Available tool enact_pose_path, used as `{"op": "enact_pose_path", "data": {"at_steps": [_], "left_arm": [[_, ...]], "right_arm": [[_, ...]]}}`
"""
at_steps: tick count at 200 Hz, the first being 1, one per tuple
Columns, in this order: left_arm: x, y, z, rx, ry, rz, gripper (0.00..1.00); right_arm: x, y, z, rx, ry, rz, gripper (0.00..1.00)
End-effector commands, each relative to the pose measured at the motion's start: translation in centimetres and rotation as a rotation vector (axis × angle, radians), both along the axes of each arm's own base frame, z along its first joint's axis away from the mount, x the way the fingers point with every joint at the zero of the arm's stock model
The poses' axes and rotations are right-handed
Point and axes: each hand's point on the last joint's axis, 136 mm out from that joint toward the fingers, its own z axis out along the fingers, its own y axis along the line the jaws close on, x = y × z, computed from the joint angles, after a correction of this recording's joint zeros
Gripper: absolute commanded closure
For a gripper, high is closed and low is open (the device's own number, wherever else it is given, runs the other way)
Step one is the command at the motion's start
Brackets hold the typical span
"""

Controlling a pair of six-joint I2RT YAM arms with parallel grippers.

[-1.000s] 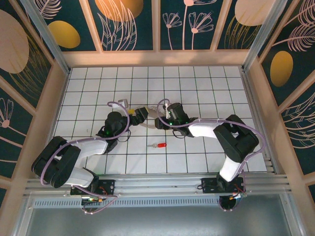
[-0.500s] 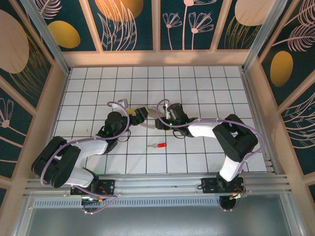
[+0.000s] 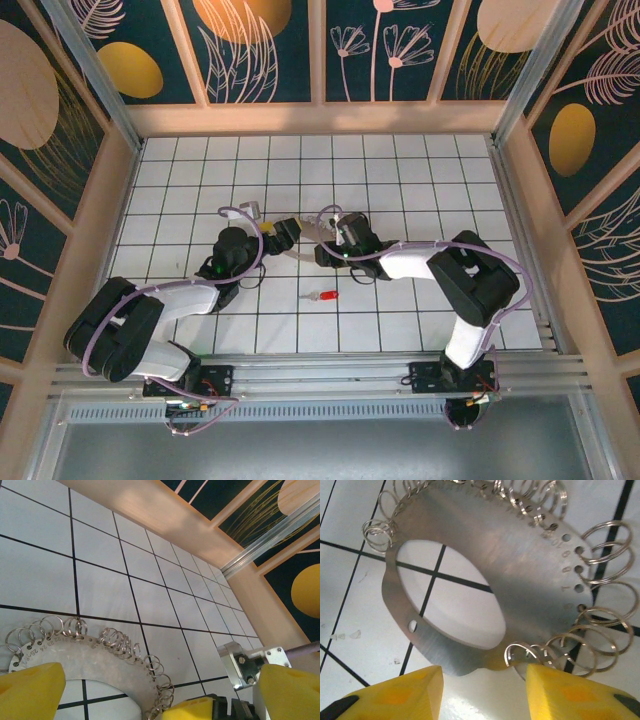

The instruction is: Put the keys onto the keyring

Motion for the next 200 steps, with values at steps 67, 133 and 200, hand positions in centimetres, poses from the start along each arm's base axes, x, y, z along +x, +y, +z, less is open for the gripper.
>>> {"op": "enact_pose_path", "data": {"at_steps": [67, 133, 200], "left_arm": [[0.0, -0.5, 1.2, -0.007, -0.035, -0.022, 0.01], [0.0, -0.5, 1.2, 0.001, -0.034, -0.021, 0.01], [0.1, -0.5, 1.1, 0.007, -0.034, -0.019, 0.01]], "right_arm": [[-0.3, -1.2, 2.2, -0.005, -0.044, -0.061, 0.4], [-0.4, -1.0, 0.3, -0.011, -0.007, -0.065, 0.4], [0.0, -0.4, -0.6, -0.017, 0.007, -0.057, 0.41]]}}
